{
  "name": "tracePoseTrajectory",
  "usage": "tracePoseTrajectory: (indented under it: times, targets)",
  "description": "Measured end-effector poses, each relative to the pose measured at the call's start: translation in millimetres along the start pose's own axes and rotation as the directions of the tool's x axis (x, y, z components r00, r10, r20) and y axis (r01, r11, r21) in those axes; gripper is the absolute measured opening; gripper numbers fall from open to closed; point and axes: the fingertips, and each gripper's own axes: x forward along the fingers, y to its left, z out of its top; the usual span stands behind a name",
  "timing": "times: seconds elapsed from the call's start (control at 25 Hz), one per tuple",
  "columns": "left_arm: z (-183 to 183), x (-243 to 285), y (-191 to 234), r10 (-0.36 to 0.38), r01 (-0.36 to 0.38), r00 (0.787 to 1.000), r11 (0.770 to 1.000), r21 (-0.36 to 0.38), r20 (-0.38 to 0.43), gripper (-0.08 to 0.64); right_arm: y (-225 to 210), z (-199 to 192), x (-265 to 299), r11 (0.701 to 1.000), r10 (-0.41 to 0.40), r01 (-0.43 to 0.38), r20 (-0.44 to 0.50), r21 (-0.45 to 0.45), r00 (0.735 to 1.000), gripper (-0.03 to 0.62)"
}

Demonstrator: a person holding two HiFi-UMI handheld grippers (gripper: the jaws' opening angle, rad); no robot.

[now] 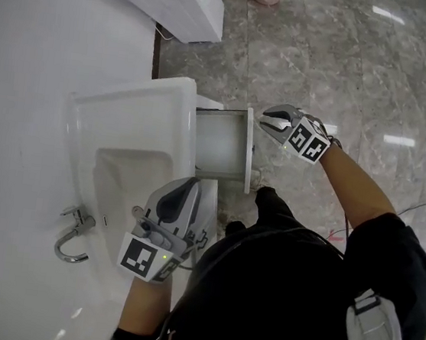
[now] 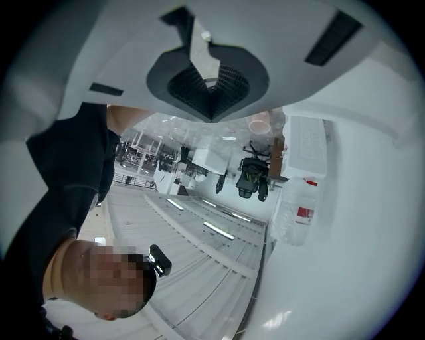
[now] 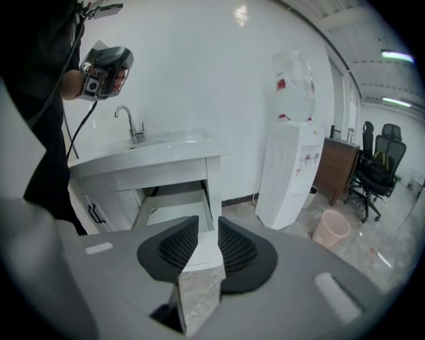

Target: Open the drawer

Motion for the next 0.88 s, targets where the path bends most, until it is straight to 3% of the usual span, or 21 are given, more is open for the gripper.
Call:
tracePoseTrajectory:
  times: [0.2,0.4,0.56,0.68,0.88]
  targets:
    - [28,-33,9,0.094,-0.094,0.991,0.996,-0.005,0.094,-0.005,-18,63,-15,0.998,0.004,-0.001,0.039,-0.068,0.999,0.058]
    - [39,-80,23,0.18,-0.178,0.975,0.984,-0.025,0.128,-0.005,-12,132,-14,0.993,0.031,-0.022,0.081,-0.114,0.996,0.014]
    - [50,-126,33,0.267,-0.263,0.943,0.964,-0.046,0.199,-0.005,0,196,-6,0.986,0.07,-0.05,0.123,-0.16,0.99,0.002]
    - [58,-167,36,0.327,-0.321,0.907,0.945,-0.068,0.267,-0.005,18,239,3,0.979,0.098,-0.07,0.14,-0.19,0.985,0.002]
    - [45,-247,38,0.435,-0.427,0.854,0.899,-0.095,0.284,-0.005,66,301,17,0.964,0.134,-0.093,0.157,-0.248,0.978,0.002]
